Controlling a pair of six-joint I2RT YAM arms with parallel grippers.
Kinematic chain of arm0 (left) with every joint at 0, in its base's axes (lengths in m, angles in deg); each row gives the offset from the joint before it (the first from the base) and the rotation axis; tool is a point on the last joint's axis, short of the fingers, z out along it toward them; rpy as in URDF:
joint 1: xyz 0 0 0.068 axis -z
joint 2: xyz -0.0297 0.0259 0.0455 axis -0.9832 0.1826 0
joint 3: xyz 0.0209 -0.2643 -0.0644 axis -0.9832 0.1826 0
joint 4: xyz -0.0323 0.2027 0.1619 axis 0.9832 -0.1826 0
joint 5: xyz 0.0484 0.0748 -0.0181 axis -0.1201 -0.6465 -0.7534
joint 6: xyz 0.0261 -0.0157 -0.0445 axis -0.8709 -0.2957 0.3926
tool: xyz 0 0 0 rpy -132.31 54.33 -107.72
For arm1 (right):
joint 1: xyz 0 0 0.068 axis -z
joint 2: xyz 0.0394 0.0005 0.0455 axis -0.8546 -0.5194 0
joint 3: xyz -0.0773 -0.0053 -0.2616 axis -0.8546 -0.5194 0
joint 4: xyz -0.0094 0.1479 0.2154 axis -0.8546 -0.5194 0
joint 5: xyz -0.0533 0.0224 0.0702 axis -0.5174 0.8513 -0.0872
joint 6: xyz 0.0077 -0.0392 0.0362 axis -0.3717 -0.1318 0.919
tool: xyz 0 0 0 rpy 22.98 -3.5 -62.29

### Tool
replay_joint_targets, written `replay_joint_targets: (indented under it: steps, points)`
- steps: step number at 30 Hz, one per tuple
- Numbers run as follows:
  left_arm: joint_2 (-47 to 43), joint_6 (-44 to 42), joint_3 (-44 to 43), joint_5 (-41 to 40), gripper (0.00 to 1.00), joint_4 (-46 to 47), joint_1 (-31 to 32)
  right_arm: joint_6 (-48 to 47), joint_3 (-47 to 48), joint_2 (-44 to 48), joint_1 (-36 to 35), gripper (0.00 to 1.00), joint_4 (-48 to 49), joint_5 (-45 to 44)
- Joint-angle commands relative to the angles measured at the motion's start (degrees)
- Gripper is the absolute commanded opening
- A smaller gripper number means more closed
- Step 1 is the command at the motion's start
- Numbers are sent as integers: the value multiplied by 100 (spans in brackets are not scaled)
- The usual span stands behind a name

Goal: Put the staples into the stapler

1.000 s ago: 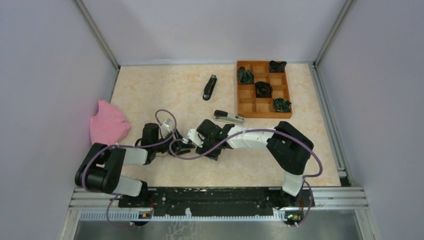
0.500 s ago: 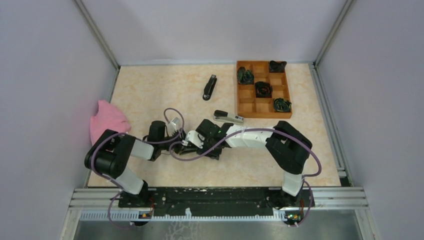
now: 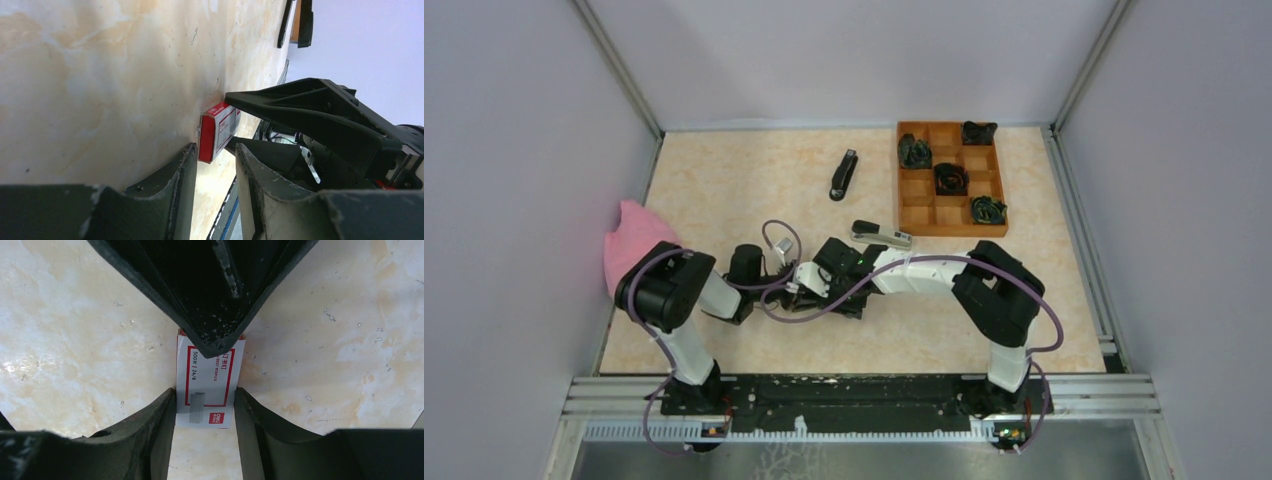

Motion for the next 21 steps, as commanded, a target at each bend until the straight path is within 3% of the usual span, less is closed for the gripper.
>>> replay_joint_targets:
  steps: [1, 21]
  points:
    - [261, 216, -26, 185, 40, 682, 124, -150, 44, -248, -82, 44, -85, -139]
    - [764, 603, -26, 227, 31, 1376, 293, -201, 63, -297, -144, 44, 57, -115]
